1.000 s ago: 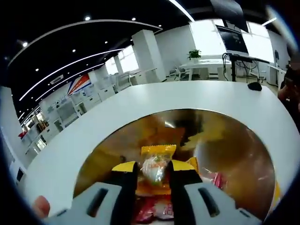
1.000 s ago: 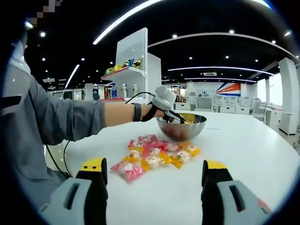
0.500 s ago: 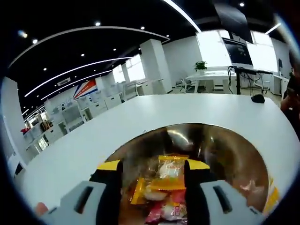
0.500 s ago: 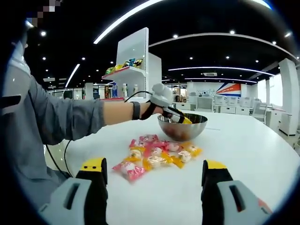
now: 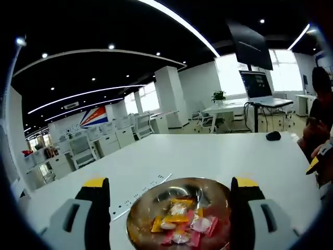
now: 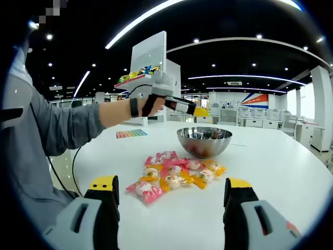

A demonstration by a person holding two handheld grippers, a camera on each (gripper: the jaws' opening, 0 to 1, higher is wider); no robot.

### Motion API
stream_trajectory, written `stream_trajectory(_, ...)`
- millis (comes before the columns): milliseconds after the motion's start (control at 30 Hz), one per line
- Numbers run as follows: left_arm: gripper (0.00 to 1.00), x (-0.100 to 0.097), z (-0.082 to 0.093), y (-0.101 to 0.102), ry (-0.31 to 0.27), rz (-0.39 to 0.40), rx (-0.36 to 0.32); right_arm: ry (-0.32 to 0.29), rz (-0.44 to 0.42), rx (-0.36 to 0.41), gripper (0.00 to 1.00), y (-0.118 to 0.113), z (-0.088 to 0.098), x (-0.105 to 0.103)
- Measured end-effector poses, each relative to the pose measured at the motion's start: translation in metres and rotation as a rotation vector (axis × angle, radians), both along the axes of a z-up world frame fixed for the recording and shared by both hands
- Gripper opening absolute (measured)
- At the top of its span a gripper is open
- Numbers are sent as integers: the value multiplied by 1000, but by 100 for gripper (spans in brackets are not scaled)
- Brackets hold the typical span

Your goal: Pick up the marshmallows scattered on the table and place them into the bowl on the table

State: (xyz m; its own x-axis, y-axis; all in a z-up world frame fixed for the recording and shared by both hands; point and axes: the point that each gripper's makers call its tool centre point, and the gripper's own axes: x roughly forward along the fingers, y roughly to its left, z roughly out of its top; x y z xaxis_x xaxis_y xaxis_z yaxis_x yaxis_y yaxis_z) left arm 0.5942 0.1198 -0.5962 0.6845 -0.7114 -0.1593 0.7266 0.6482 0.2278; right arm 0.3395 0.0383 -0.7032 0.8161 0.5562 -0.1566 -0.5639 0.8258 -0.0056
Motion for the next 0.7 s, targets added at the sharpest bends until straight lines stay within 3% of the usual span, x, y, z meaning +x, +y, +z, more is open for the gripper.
stream_trajectory(133,95,-39,41,21,-56,-13,-26,-4,12,1,79,5,1,2)
stream_trajectory(200,95,-61,54,32,-64,-16,-17,-7,20,2,79,7,2,3)
stream_trajectory(267,95,-84,67,45,-108,-20,-2,-9,24,7,79,8,2,4)
stream_trajectory(300,95,-87,69,47,-116,-18,-2,-9,25,8,79,8,2,4)
stream_trajectory(367,95,-124,81,62,-158,-21,2,-8,31,9,79,10,1,6)
stream_trajectory(567,95,-175,85,86,-208,-6,-15,-9,43,8,79,13,2,9)
stream_trajectory(700,95,-217,72,94,-219,-23,-69,-14,40,6,79,12,4,11)
